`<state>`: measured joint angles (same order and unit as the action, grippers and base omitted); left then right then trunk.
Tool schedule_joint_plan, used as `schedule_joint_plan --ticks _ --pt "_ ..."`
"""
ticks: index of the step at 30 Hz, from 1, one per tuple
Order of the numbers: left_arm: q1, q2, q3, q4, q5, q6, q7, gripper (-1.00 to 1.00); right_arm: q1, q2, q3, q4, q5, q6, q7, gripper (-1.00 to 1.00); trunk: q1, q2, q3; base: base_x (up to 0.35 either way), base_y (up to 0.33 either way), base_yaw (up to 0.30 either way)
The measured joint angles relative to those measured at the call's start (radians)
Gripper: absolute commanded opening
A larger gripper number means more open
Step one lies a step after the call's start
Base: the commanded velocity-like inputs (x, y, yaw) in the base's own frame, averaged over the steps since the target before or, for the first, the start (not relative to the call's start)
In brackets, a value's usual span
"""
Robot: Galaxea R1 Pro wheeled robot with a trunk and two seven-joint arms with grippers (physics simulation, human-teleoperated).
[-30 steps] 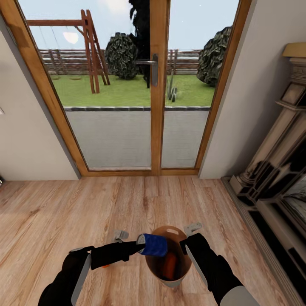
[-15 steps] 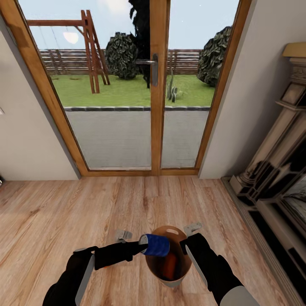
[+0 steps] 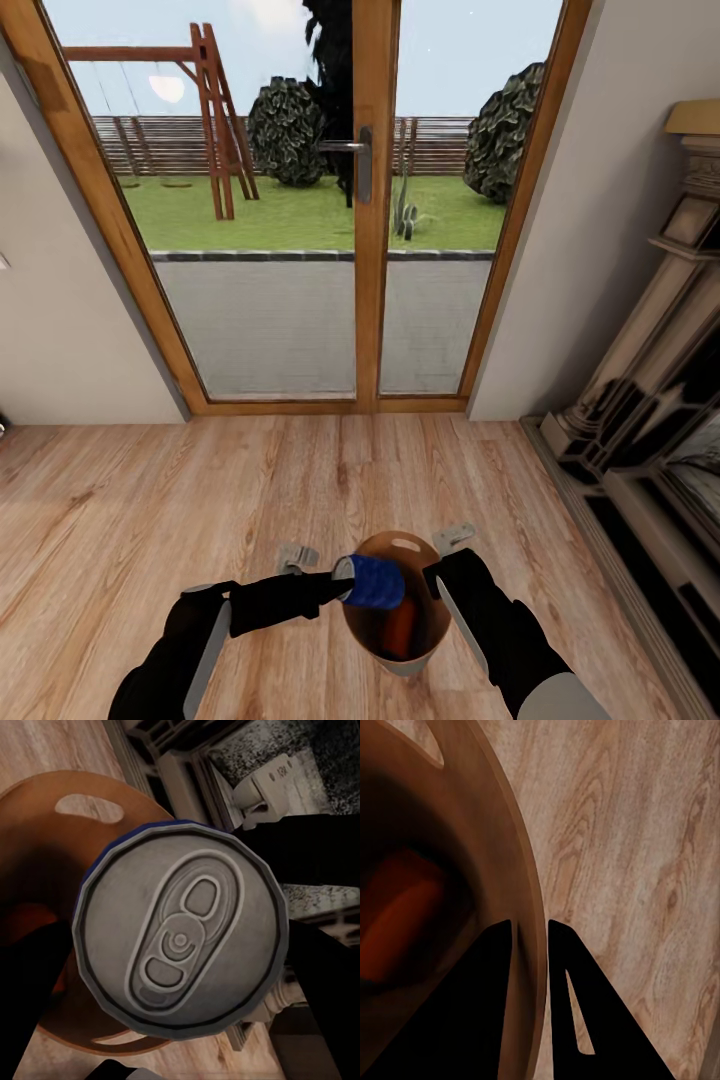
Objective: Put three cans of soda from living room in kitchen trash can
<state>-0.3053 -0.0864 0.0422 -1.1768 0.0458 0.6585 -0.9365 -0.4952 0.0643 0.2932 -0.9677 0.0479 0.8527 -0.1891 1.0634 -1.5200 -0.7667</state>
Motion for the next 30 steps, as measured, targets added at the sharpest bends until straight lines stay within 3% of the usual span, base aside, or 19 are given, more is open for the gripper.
schedule_joint_plan --ticks 3,4,23,26,30 --pt "0.0 -0.001 -0.001 0.0 0.0 0.0 0.0 -1.0 0.0 0.0 0.0 0.0 0.0 0.0 0.0 -1.0 0.0 0.0 0.0 0.0 0.0 0.0" --pt "0.0 -0.001 -0.002 0.0 0.0 0.0 0.0 1.0 0.0 0.0 0.0 0.0 0.0 0.0 0.0 -1.0 0.0 0.0 0.0 0.0 0.0 0.0" --pt "0.0 0.001 -0.002 -0.002 0.003 0.0 -0.009 1.0 0.0 0.0 0.0 0.0 0.003 0.0 0.0 -1.0 0.0 0.0 0.0 0.0 0.0 0.0" --pt "0.0 0.004 0.0 -0.003 0.006 0.0 -0.043 1.0 0.0 0.0 0.0 0.0 -0.001 0.0 0.0 -1.0 0.0 0.0 0.0 0.0 0.0 0.0" --pt "0.0 0.021 0.004 -0.003 0.006 0.0 -0.168 1.0 0.0 0.0 0.0 0.0 0.001 0.0 0.0 -1.0 0.0 0.0 0.0 0.0 0.0 0.0"
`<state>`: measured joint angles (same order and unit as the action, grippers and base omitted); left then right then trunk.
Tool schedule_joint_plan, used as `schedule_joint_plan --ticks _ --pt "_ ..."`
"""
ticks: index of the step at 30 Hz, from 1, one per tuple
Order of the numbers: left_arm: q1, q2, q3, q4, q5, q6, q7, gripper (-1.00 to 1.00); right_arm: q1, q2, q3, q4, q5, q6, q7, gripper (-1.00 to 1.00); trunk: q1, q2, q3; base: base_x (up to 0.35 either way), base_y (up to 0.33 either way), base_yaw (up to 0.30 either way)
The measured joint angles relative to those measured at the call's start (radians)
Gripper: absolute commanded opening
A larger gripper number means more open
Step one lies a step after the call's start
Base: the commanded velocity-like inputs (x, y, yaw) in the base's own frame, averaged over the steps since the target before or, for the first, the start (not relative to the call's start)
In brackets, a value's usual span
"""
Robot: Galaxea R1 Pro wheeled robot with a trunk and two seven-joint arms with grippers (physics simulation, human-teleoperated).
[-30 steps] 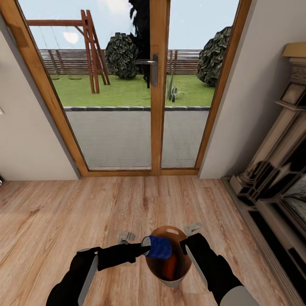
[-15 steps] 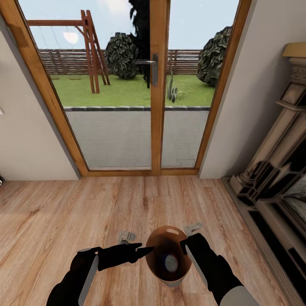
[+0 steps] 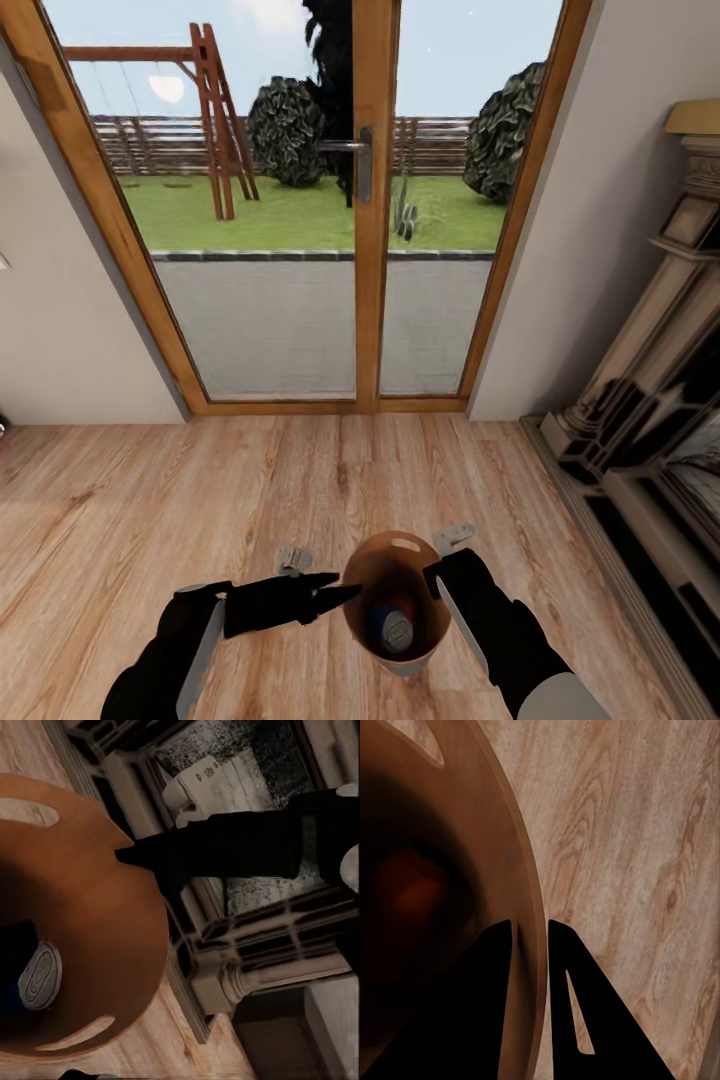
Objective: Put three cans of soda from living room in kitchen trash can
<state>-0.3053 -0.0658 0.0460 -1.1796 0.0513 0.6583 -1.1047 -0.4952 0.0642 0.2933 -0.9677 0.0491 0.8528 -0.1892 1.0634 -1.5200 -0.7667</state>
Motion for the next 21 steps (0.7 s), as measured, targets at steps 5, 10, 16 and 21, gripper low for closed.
schedule_joint_plan --ticks 5,10,16,21 --pt "0.0 0.094 0.022 0.001 0.0 0.0 -0.177 1.0 0.0 0.0 0.0 0.0 -0.002 0.0 0.0 -1.0 0.0 0.0 0.0 0.0 0.0 0.0" --pt "0.0 0.165 0.092 0.01 -0.002 -0.002 -0.318 1.0 0.0 0.0 0.0 0.0 -0.001 0.0 0.0 -1.0 0.0 0.0 0.0 0.0 0.0 0.0" --pt "0.0 0.246 0.117 0.084 -0.002 -0.007 -0.42 1.0 0.0 0.0 0.0 0.0 -0.001 0.0 0.0 -1.0 0.0 0.0 0.0 0.0 0.0 0.0" --pt "0.0 0.279 0.145 0.143 -0.004 -0.048 -0.438 1.0 0.0 0.0 0.0 0.0 -0.001 0.0 0.0 -1.0 0.0 0.0 0.0 0.0 0.0 0.0"
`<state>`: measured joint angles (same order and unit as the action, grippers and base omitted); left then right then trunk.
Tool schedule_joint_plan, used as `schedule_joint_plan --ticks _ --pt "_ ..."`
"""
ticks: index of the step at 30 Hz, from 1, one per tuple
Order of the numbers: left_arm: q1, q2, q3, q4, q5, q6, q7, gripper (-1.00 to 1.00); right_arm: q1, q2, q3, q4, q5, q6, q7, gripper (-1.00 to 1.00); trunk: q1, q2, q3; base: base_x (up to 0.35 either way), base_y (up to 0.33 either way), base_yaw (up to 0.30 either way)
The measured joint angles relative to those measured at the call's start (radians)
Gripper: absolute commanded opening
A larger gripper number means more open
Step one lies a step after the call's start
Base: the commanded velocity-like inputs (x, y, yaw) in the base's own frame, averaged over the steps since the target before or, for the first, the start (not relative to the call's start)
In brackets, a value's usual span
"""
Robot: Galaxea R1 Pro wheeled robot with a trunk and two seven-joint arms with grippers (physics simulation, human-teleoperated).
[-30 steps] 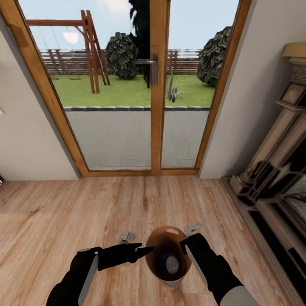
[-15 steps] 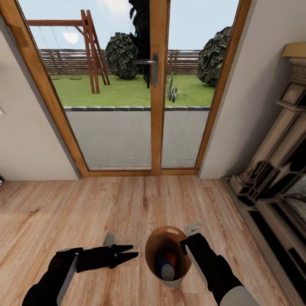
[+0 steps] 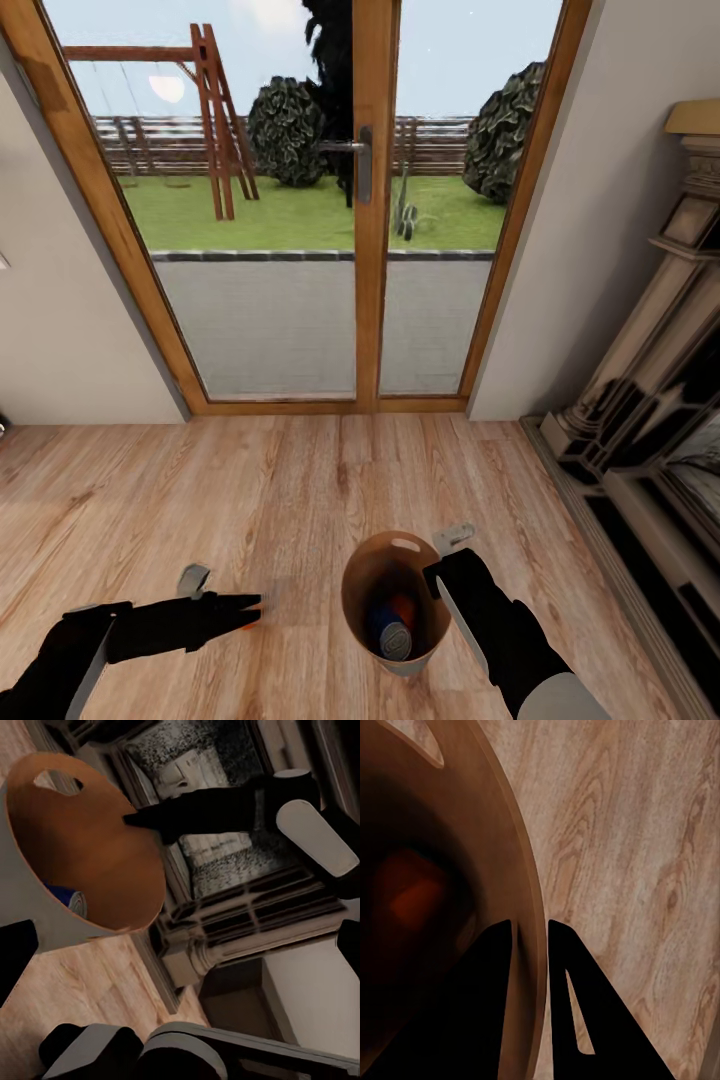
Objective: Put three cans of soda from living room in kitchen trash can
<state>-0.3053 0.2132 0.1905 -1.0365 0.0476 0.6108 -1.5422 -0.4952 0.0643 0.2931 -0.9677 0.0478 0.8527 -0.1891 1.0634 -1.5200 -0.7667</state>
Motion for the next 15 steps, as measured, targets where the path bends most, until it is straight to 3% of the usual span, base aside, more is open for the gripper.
schedule_joint_plan --ticks 6,15 --pt "0.0 0.031 0.012 0.063 0.001 -0.027 -0.003 1.0 0.0 0.0 0.0 0.0 0.0 0.0 0.0 -1.0 0.0 0.0 0.0 0.0 0.0 0.0" --pt "0.0 0.037 0.041 0.141 -0.003 -0.107 0.001 1.0 0.0 -0.001 -0.001 0.0 0.0 0.0 0.0 -1.0 0.0 0.0 0.0 0.0 0.0 0.0"
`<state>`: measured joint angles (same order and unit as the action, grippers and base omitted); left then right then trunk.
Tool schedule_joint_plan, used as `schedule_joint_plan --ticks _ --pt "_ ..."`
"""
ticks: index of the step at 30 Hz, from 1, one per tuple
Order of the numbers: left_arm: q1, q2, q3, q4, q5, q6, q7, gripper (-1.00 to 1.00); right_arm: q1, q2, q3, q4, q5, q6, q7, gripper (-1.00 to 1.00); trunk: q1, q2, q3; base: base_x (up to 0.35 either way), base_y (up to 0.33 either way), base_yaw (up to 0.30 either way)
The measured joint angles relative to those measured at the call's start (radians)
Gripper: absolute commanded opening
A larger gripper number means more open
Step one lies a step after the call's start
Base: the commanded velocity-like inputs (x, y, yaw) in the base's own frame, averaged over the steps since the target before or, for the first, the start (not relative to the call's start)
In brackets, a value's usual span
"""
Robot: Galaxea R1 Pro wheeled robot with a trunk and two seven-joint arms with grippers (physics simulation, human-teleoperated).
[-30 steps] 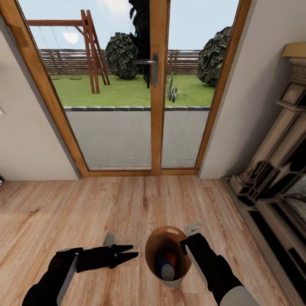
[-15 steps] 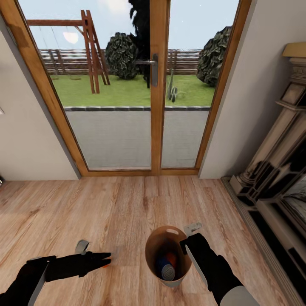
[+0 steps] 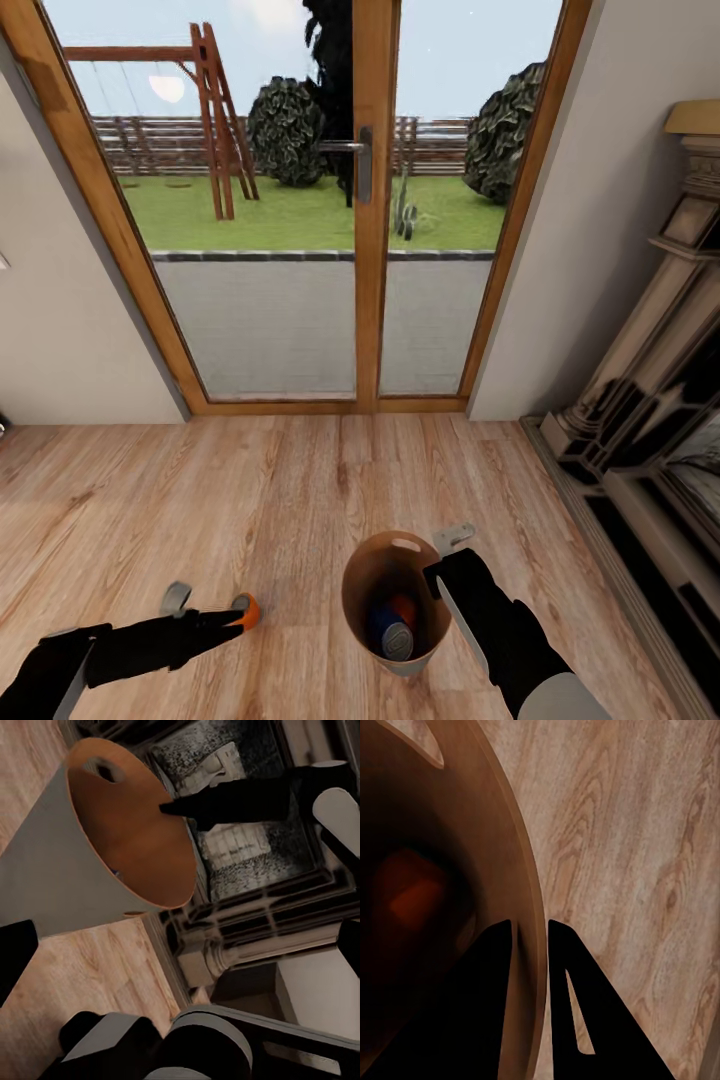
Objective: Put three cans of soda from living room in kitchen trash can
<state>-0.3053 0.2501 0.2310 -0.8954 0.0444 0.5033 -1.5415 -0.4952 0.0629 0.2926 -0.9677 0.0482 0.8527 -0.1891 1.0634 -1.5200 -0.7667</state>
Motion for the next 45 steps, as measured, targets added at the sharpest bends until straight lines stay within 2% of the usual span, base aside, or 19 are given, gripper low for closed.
schedule_joint_plan --ticks 4,7,9,12,14,17,19,20,21,23,30,45 --pt "0.0 0.012 0.011 0.026 -0.001 -0.023 0.014 1.0 0.0 0.0 -0.001 -0.001 -0.001 0.0 0.0 -1.0 0.0 0.0 0.0 0.0 0.0 0.0" --pt "0.0 0.024 0.015 0.059 -0.001 -0.057 0.083 1.0 0.0 -0.001 -0.001 -0.001 0.001 0.0 0.0 -1.0 0.0 0.0 0.0 0.0 0.0 0.0" --pt "0.0 0.027 0.016 0.073 -0.001 -0.096 0.161 1.0 0.0 -0.002 -0.001 -0.001 0.001 0.001 0.001 -1.0 0.0 0.0 0.0 0.0 0.0 0.0" --pt "0.0 0.028 0.018 0.094 -0.001 -0.121 0.226 1.0 0.0 -0.002 -0.001 -0.002 -0.001 0.001 0.002 -1.0 0.0 0.0 0.0 0.0 0.0 0.0" --pt "0.0 0.029 0.023 0.105 -0.001 -0.124 0.236 1.0 0.0 -0.002 -0.001 -0.002 -0.001 0.001 0.002 -1.0 0.0 0.0 0.0 0.0 0.0 0.0" --pt "0.0 0.029 0.06 0.12 -0.001 -0.129 0.26 1.0 0.0 -0.002 -0.001 -0.003 0.0 0.001 0.001 -1.0 0.0 0.0 0.0 0.0 0.0 0.0" --pt "0.0 0.029 0.097 0.124 -0.001 -0.131 0.336 1.0 0.0 -0.002 -0.001 -0.004 0.0 0.001 0.001 -1.0 0.0 0.0 0.001 0.0 0.0 0.0" --pt "0.0 0.028 0.101 0.125 -0.001 -0.132 0.354 1.0 0.0 -0.002 -0.001 -0.004 0.0 0.001 0.002 -1.0 0.0 0.0 0.002 0.0 0.0 0.0" --pt "0.0 0.028 0.109 0.126 0.0 -0.144 0.398 1.0 0.0 -0.002 -0.001 -0.004 -0.001 0.001 0.002 -1.0 0.0 0.0 0.003 0.0 0.0 0.0" --pt "0.0 0.027 0.114 0.127 0.001 -0.18 0.43 1.0 0.0 -0.002 -0.001 -0.004 -0.001 0.0 0.002 -1.0 0.0 0.0 0.006 0.0 0.0 0.0" --pt "0.0 0.026 0.117 0.142 0.002 -0.212 0.45 1.0 0.0 -0.002 -0.001 -0.005 -0.001 0.0 0.002 -1.0 0.0 0.0 0.017 0.0 0.0 0.0" --pt "0.0 0.026 0.117 0.147 0.002 -0.215 0.453 1.0 0.0 -0.002 -0.001 -0.005 -0.001 0.0 0.002 -1.0 0.0 0.0 0.041 0.0 0.0 0.0"
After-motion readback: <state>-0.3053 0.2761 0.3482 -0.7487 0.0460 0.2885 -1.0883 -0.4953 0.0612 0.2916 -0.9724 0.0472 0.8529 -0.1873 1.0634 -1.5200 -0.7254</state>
